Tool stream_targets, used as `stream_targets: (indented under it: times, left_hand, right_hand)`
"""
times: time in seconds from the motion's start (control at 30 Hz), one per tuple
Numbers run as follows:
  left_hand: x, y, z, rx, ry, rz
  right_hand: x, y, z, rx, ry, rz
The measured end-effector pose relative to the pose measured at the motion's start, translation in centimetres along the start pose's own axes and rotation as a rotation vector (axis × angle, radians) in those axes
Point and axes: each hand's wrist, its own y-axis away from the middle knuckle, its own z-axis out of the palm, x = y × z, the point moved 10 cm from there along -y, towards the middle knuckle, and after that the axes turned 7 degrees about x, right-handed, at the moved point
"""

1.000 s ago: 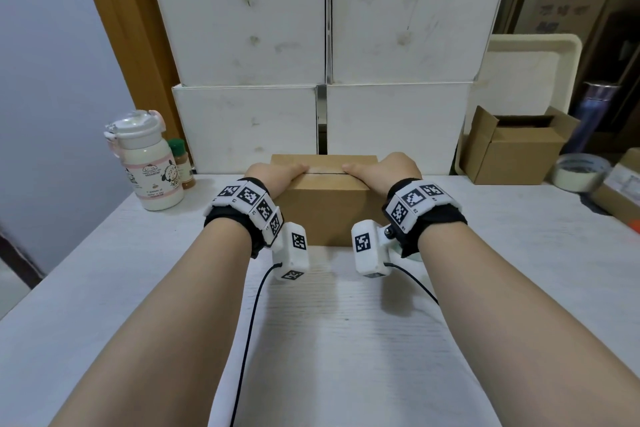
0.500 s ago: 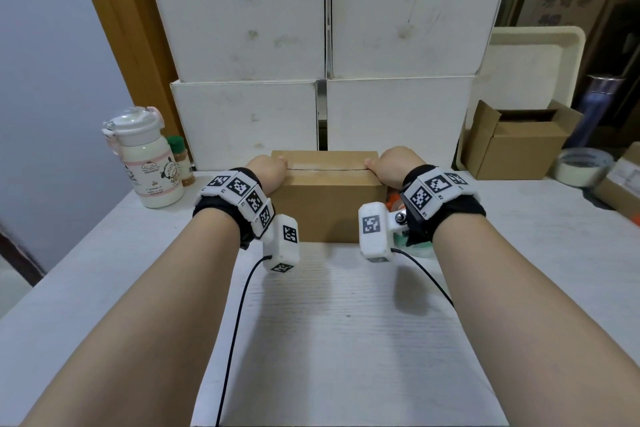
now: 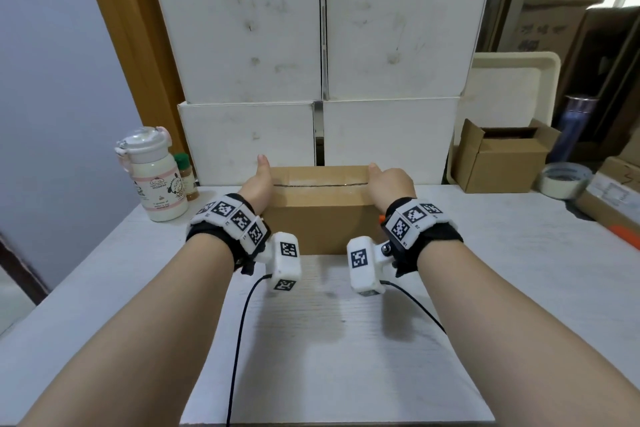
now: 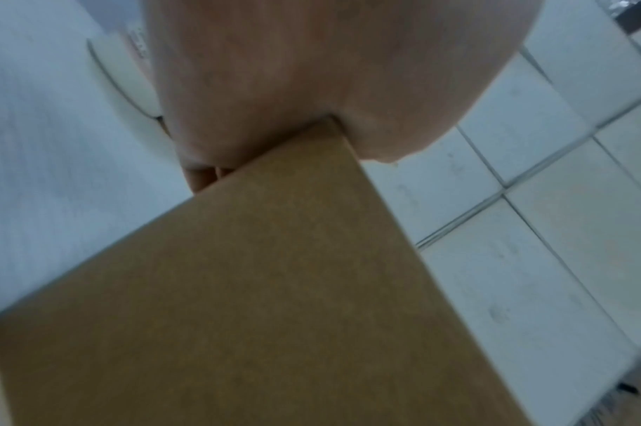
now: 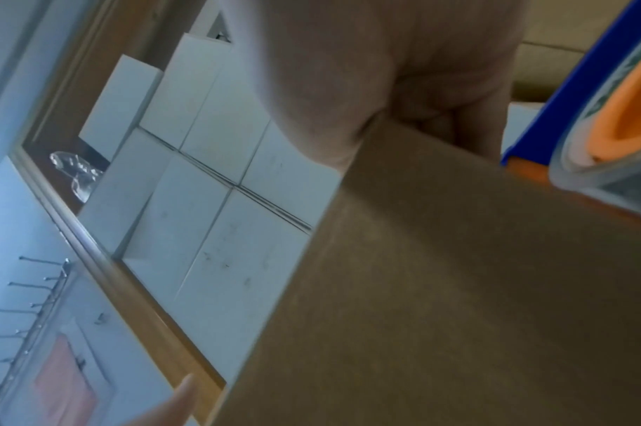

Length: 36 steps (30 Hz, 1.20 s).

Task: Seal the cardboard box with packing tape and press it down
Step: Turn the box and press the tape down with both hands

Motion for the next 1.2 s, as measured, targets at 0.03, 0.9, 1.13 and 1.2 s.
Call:
stream_targets:
  times: [0.03,0.9,1.13,1.2]
  left_hand:
    - [-0.2,0.1,-0.1,-0.007,0.033,-0.007]
    - [0.9,2.1,-2.2,0.034,0.304,-0.026]
    - [1.0,0.3,-3.5,0.054,0.438,-0.077]
    - [1.0,0.1,-3.5,0.061,0.432,-0.072]
  right_hand:
    - [-0.1,0.1,-0.1,-0.007,-0.026,0.013]
    - [-3.3,2.4,-3.6,-0.125,-0.05,-0.005]
    - [-2.9,2.9,-2.8,-0.189,-0.072,0.019]
    - [-2.9,2.7,-3.0,-0.152,-0.117,0.015]
